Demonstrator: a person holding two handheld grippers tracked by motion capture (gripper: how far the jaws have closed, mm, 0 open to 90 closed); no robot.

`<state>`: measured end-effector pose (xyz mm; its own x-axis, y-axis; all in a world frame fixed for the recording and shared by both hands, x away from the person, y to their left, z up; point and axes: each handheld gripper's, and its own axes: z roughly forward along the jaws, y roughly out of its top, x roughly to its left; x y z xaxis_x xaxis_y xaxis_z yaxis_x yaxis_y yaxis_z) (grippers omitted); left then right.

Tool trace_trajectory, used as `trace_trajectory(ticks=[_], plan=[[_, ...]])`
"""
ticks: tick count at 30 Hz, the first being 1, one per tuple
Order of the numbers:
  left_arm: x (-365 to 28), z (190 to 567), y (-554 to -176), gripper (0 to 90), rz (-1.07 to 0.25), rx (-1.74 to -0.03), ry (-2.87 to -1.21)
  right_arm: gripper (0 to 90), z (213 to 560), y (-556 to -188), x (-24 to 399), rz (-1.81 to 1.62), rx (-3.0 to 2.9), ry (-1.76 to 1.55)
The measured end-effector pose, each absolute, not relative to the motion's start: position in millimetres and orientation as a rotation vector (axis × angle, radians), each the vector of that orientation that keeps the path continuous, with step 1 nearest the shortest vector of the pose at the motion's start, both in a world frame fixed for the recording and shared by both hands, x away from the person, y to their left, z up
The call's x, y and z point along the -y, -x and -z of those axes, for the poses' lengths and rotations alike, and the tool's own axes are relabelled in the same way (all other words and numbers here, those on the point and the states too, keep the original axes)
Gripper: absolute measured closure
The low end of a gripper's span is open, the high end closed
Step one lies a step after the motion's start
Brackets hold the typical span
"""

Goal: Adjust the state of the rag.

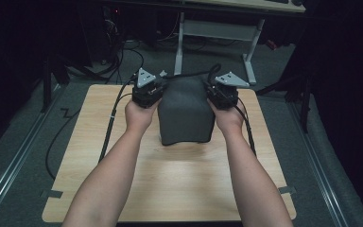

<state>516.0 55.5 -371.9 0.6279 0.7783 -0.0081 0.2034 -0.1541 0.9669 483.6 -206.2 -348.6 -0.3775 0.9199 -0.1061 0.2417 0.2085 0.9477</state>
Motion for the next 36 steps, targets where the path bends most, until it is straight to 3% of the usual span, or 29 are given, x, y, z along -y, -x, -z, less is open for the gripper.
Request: trace_trajectory(ticks=[18,23,36], plan=[[-66.8,391.7,-517.7,78.0,-0.569,-0.827,-1.723,82.6,370.9,-486.8,215.4,-1.191,-1.807,-1.147],[-68.2,400.1,-514.2,82.8,-0.568,-0.824,-1.732,82.5,376.6,-486.8,214.9,-1.192,-1.827,-1.148],[-67.7,414.5,-516.1,84.3,-0.527,-0.825,-1.775,82.4,391.7,-488.0,224.1,-1.233,-1.865,-1.196]])
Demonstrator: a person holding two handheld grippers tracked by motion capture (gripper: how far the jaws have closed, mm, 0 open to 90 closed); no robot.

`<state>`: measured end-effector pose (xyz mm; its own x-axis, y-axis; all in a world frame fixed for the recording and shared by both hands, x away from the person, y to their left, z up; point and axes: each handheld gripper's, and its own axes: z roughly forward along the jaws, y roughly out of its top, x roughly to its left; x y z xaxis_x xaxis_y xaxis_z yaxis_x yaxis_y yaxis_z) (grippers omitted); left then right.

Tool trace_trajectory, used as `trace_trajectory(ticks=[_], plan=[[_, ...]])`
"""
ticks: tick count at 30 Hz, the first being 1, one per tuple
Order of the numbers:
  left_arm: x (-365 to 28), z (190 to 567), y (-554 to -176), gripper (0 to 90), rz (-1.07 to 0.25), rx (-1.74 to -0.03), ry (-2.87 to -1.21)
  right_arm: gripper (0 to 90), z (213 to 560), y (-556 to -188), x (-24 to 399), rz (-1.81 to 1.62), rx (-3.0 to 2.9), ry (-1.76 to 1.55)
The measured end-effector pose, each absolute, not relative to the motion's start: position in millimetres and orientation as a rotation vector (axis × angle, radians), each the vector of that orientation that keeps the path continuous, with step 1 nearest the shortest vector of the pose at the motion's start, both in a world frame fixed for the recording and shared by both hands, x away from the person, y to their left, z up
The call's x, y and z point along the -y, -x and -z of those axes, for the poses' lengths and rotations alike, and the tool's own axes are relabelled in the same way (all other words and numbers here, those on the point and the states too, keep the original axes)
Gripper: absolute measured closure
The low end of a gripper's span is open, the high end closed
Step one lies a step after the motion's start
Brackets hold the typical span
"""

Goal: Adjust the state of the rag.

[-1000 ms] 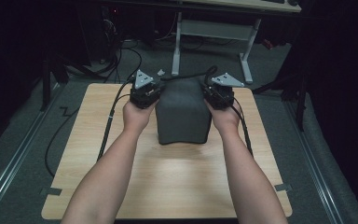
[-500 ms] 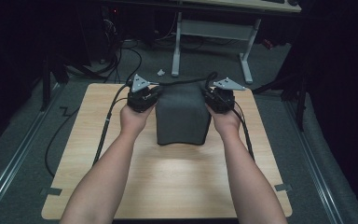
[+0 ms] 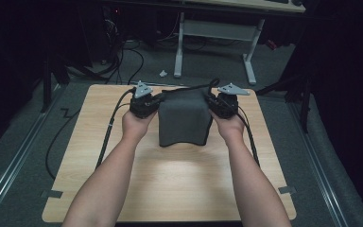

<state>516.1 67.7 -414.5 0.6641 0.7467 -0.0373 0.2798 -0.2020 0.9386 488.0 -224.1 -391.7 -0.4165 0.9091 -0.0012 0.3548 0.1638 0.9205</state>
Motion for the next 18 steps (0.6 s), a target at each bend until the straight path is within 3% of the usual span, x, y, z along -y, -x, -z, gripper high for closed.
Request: trace_trajectory(ticks=[18], plan=[[-66.6,429.0,-515.9,85.2,-0.476,-0.826,-1.81,80.8,406.4,-485.4,238.7,-1.27,-1.915,-1.202]])
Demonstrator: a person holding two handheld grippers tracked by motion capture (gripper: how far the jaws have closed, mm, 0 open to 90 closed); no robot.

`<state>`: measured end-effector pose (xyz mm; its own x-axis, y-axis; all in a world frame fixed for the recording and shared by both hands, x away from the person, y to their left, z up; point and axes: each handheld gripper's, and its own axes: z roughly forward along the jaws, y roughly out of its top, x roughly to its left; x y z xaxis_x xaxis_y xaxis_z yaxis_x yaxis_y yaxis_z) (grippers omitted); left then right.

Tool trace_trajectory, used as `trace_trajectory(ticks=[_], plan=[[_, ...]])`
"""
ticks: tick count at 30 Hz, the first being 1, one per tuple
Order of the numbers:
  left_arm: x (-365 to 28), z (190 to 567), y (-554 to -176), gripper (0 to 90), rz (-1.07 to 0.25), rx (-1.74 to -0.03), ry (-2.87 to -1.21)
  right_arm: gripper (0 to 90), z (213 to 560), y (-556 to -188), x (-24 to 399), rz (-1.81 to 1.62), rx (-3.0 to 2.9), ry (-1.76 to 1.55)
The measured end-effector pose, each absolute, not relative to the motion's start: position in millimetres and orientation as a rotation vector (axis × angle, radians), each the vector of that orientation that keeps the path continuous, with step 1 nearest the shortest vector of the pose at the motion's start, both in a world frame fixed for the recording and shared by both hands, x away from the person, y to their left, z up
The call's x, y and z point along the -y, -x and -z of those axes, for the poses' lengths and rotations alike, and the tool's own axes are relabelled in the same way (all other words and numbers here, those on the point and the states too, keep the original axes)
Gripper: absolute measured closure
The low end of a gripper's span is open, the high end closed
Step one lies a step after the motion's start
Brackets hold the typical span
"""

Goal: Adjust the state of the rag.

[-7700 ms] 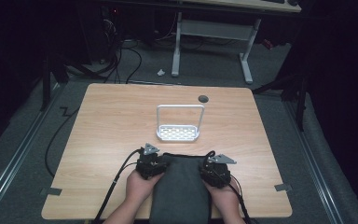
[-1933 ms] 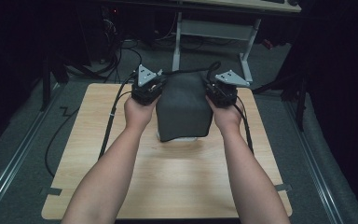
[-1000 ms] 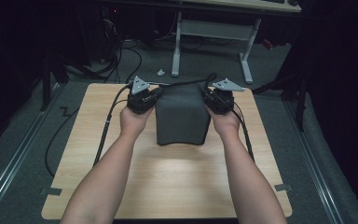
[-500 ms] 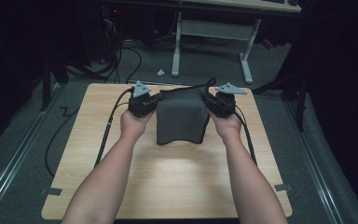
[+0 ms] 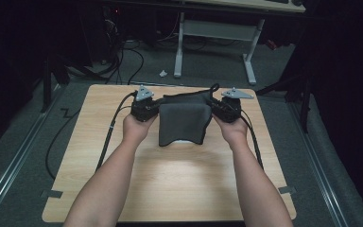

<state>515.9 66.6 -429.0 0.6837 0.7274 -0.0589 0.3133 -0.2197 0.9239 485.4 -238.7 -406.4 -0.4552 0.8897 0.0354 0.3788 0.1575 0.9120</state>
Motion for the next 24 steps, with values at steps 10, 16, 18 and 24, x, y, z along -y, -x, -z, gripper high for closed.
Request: trace_trajectory(ticks=[10,16,18,24], plan=[[-69.4,442.6,-516.8,85.0,-0.418,-0.858,-1.806,77.7,417.0,-485.5,240.2,-1.283,-1.918,-1.244],[-69.2,446.3,-516.0,84.6,-0.407,-0.864,-1.814,72.1,427.8,-491.3,248.4,-1.332,-1.899,-1.339],[-71.0,449.8,-516.5,84.5,-0.398,-0.879,-1.811,73.1,432.0,-491.8,249.3,-1.313,-1.9,-1.36],[-78.7,454.6,-517.8,67.4,-0.375,-0.944,-1.789,71.1,446.0,-490.8,253.4,-1.244,-1.886,-1.395]])
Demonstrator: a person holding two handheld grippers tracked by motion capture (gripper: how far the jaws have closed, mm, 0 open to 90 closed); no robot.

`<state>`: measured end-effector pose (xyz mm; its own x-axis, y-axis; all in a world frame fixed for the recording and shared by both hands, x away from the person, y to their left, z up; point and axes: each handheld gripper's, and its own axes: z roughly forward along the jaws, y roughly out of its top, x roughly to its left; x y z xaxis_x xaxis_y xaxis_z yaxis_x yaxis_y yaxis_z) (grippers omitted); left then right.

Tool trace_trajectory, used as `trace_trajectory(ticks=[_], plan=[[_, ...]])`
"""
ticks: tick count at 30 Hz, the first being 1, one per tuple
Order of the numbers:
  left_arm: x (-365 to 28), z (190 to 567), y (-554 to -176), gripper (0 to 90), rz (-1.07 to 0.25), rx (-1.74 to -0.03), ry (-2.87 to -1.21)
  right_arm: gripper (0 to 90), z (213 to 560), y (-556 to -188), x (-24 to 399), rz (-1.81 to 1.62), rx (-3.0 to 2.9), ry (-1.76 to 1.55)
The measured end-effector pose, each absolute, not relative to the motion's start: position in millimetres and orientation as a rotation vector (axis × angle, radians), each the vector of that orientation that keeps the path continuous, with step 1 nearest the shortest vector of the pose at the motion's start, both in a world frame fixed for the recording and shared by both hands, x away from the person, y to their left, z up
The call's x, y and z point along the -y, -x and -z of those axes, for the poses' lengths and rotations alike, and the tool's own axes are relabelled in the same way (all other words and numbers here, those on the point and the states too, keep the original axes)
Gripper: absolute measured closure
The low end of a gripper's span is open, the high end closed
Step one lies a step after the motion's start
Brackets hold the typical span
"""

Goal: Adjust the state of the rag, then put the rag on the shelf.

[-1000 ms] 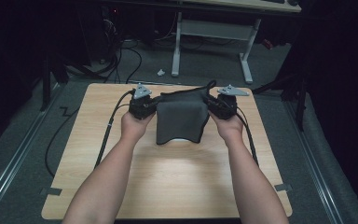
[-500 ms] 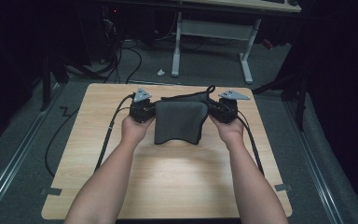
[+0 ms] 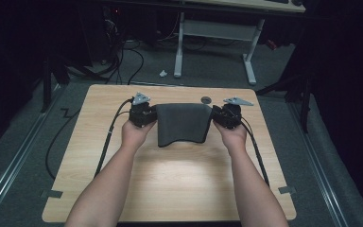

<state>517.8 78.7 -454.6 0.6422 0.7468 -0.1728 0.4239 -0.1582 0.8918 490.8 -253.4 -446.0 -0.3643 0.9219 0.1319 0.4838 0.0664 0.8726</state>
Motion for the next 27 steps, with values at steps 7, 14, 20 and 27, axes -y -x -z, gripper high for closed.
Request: trace_trajectory(ticks=[7,14,20,27], plan=[[-84.5,452.8,-515.6,59.1,-0.399,-0.967,-1.784,69.3,440.4,-488.5,258.9,-1.242,-1.853,-1.388],[-92.1,447.2,-511.1,57.4,-0.452,-0.985,-1.75,66.3,432.4,-484.4,261.0,-1.254,-1.816,-1.355],[-99.5,442.8,-507.0,56.5,-0.479,-0.996,-1.747,63.6,425.7,-479.2,260.6,-1.245,-1.813,-1.326],[-107.7,436.2,-497.2,55.2,-0.511,-0.994,-1.749,59.7,418.4,-468.0,260.2,-1.222,-1.811,-1.282]])
